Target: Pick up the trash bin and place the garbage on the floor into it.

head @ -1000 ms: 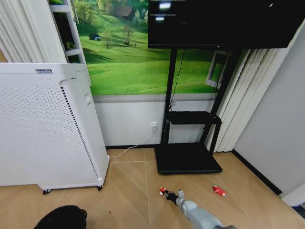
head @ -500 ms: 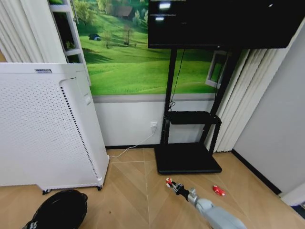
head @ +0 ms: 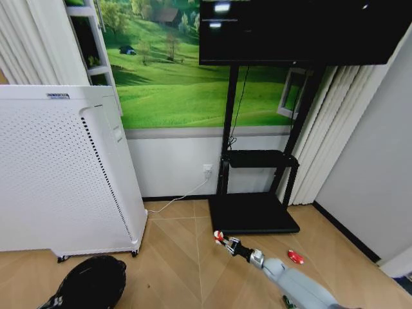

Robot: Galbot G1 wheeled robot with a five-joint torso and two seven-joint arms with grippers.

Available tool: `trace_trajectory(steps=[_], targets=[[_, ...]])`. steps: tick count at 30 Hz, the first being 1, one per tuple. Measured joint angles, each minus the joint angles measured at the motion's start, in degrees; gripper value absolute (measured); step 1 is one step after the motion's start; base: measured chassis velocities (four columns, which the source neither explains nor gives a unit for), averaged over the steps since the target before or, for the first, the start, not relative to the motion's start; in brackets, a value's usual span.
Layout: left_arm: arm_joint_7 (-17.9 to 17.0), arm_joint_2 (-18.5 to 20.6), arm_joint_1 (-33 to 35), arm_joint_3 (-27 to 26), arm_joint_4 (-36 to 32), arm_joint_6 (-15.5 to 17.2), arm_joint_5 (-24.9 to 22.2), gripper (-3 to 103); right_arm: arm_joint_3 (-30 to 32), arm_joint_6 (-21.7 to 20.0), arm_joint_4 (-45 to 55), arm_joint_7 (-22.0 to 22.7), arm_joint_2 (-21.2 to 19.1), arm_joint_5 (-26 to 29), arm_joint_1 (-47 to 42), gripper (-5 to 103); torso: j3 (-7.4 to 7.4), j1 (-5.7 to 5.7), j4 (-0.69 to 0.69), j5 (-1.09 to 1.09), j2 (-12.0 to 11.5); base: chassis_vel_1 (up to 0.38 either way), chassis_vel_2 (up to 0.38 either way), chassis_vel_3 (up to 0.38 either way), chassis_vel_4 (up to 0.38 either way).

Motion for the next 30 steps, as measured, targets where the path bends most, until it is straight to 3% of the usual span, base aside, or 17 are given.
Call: trace_trajectory(steps=[7, 9, 19, 26, 30], targets=[[-3.5, 4.5, -4.6, 2.1, 0.1, 1.0, -4.7, 7, -1.6, -0.6, 10.5, 1.5, -2.8, -0.4, 0.6, 24, 0.00, 0.00, -0.04, 0.00, 0.0, 0.000, 0.000, 0.000, 0.000], [-4.9, 5.4, -6.7, 3.8, 0.6, 1.3, -5.9, 7, -1.9, -0.4, 15.2, 2.0, -3.7, -2.8, 0.7, 24, 0.00, 0.00, -0.03, -0.01, 0.0, 0.000, 0.000, 0.000, 0.000], [-8.6, 4.8, -12.3, 10.6, 1.7, 1.9, -6.3, 7, -5.9, -1.7, 28.0, 5.9, -5.3, -5.7, 1.1, 23, 0.00, 0.00, -0.03, -0.01, 0.0, 0.000, 0.000, 0.000, 0.000], [-10.3, 4.3, -13.9, 13.3, 0.4, 2.6, -5.5, 7, -10.9, -3.0, 31.2, 9.3, -3.8, -6.2, 3.7, 23, 0.00, 0.00, -0.02, 0.01, 0.0, 0.000, 0.000, 0.000, 0.000], [-13.1, 4.6, -16.2, 16.7, -0.9, 3.6, -5.6, 7, -15.9, -3.3, 28.3, 10.8, -1.3, -5.9, 8.1, 23, 0.00, 0.00, -0.01, 0.00, 0.0, 0.000, 0.000, 0.000, 0.000]])
